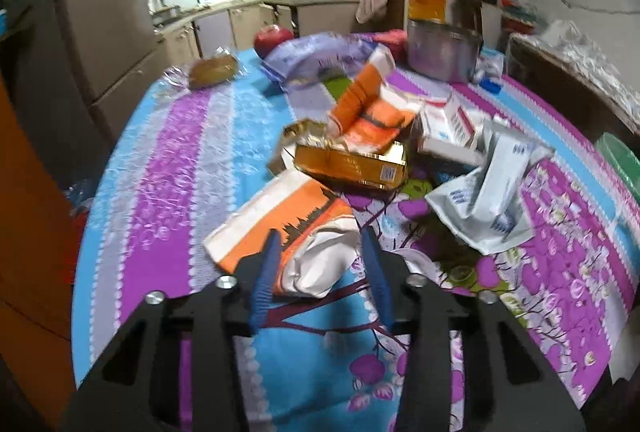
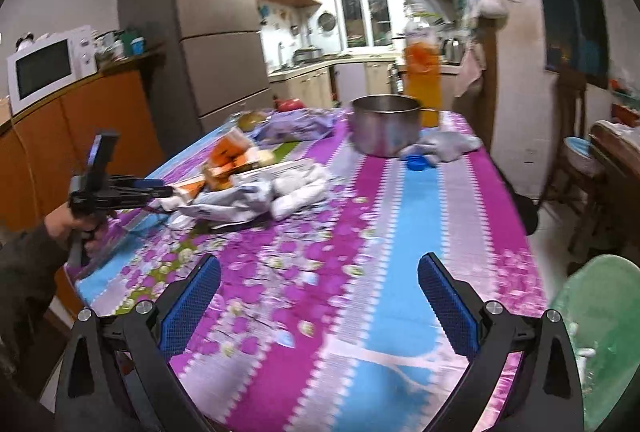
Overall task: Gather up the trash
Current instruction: 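Grasp the orange-white paper packaging with the left tool while the right grasps the white plastic bag, then carry the packaging and plastic bag in both tools over the green trash bin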
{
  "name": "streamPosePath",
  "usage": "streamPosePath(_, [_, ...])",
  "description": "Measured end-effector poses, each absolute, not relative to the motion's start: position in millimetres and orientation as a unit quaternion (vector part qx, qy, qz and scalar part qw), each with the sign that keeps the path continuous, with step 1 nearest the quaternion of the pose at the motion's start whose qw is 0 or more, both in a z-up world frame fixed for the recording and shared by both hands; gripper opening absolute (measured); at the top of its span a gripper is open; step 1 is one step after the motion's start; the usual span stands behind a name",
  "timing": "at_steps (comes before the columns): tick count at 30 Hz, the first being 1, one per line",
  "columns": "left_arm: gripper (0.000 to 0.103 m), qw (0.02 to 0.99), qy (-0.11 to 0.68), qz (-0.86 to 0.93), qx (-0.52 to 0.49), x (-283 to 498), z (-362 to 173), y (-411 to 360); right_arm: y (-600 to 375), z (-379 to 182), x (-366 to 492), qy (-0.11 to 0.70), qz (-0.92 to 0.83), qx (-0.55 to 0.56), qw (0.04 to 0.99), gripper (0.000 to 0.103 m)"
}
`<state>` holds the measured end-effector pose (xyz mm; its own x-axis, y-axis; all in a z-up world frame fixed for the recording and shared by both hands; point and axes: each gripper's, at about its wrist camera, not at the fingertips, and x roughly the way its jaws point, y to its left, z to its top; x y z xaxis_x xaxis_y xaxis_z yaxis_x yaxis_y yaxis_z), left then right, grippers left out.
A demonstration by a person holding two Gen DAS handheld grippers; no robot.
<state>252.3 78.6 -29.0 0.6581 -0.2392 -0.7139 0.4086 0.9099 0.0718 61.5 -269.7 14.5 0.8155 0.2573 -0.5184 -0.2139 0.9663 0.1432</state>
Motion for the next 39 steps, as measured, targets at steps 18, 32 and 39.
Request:
streamPosePath(18, [0.011, 0.906, 0.361, -0.204, 0.084, 250.0, -41.2, 69.6, -193.4, -21.2, 210.3, 0.377, 0.232, 0.111, 0.890, 0.075])
streamPosePath(32, [0.011, 0.905, 0.354, -0.222, 0.074, 243.8, -40.1, 56.3, -184.6, -46.3, 250.2, 0.392, 0.208, 0.160, 0.881, 0.024])
streamPosePath(39, [0.011, 0.921, 0.332, -0.200, 0.046, 237.0, -27.5, 66.1, -177.4, -16.3, 222.0, 0.338, 0.189, 0.096, 0.917, 0.018])
